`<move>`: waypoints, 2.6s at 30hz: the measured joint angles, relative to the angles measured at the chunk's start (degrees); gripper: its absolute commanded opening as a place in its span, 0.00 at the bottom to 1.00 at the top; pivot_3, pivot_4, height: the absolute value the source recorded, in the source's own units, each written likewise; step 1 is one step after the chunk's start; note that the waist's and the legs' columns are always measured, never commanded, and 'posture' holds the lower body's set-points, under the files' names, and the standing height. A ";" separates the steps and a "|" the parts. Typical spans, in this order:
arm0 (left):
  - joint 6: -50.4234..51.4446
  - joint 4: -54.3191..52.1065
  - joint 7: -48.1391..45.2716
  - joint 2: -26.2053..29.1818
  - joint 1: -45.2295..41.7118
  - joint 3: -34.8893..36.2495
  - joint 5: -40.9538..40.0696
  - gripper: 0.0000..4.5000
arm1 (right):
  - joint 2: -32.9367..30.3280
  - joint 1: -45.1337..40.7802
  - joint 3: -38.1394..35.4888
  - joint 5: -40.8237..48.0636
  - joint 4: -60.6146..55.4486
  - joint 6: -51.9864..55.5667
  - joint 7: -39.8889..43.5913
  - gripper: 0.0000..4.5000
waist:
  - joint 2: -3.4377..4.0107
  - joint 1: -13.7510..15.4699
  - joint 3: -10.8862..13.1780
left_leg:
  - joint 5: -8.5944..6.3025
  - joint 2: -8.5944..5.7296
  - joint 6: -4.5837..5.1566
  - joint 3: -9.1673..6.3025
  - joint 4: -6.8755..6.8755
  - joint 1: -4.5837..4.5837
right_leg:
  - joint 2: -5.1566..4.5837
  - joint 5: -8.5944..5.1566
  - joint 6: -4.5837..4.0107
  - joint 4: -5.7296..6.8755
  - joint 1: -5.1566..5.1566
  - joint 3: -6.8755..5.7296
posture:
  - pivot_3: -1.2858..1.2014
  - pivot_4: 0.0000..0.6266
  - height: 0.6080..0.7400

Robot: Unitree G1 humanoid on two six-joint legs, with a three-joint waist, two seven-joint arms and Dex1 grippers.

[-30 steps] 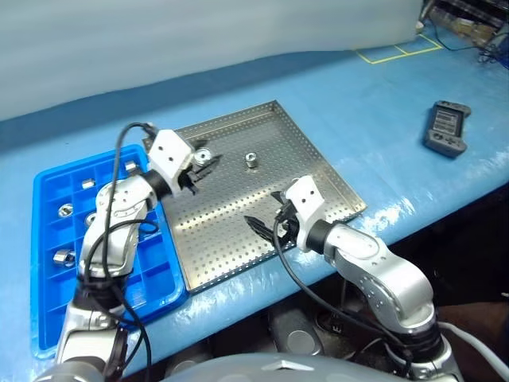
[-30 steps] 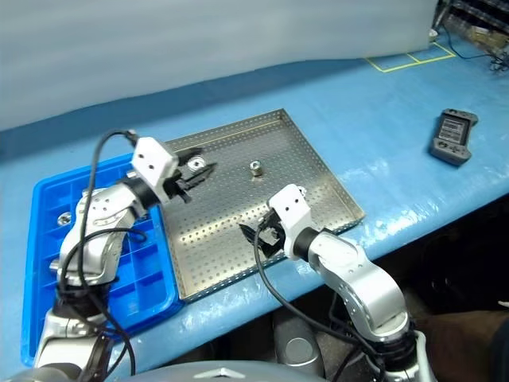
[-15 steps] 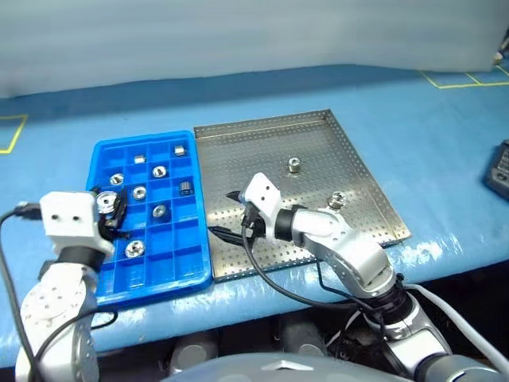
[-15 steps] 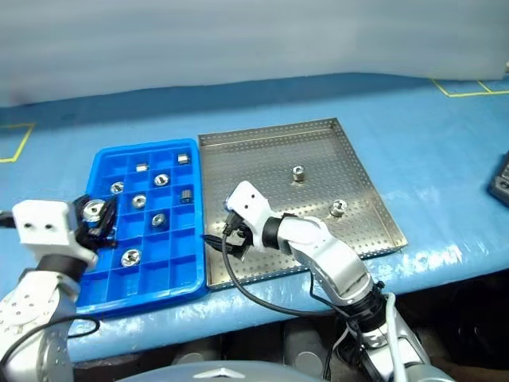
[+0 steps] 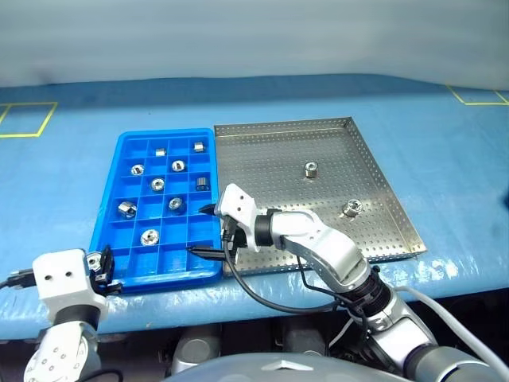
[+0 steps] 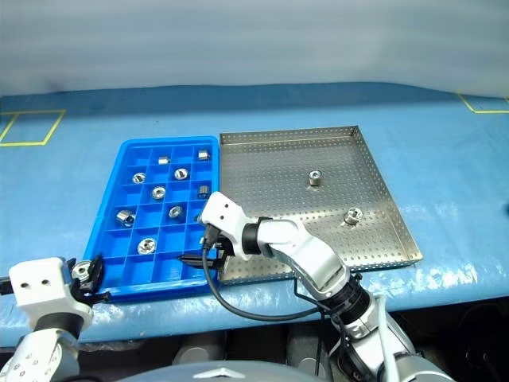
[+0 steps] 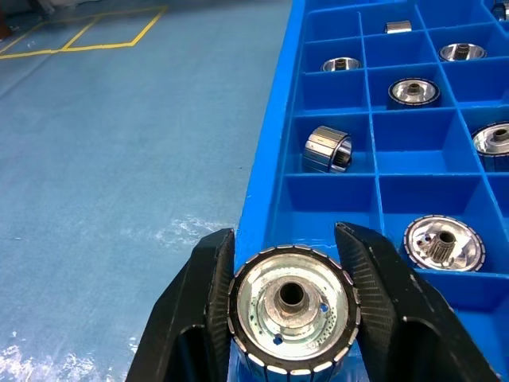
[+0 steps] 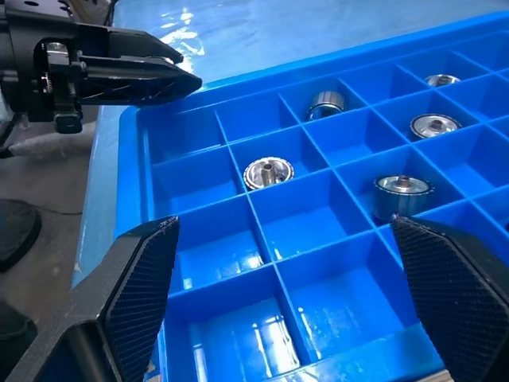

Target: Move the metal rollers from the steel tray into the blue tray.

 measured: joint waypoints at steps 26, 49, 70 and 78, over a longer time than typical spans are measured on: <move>-0.12 3.54 -4.12 0.75 -11.46 -0.52 -6.54 0.98 | -0.72 4.31 -5.64 -1.28 -3.37 1.97 -7.62 1.00 | 0.02 -2.21 0.00 | 0.05 0.07 -0.09 -0.07 -0.12 -0.02 | -0.01 -0.08 -0.16 -0.01 -0.02 -0.15 | 0.58 0.24 1.00; -10.26 12.74 -15.44 9.22 -22.15 -21.14 -11.21 0.98 | 15.59 -1.93 -26.55 -15.18 21.17 -6.14 -43.64 1.00 | 0.15 -7.27 0.00 | 0.05 0.12 -0.08 0.00 -0.18 -0.03 | 0.03 0.12 -0.45 -0.01 -0.06 -0.10 | 0.52 0.24 1.00; -11.49 12.79 -18.62 13.19 -19.73 -23.08 -14.23 0.98 | 18.00 -6.55 -32.05 -15.68 33.77 -11.79 -48.77 1.00 | 0.33 -7.77 0.03 | 0.03 0.11 -0.05 0.00 -0.23 -0.03 | 0.03 0.24 -0.26 -0.02 -0.07 -0.08 | 0.53 0.24 1.00; -11.33 13.09 -17.89 13.17 -20.59 -24.07 -14.22 0.98 | 18.07 -6.42 -32.02 -15.71 33.78 -11.79 -48.48 1.00 | 0.35 -7.76 0.03 | 0.03 0.11 -0.05 0.00 -0.24 -0.04 | 0.03 0.23 -0.27 -0.03 -0.07 -0.08 | 0.53 0.24 1.00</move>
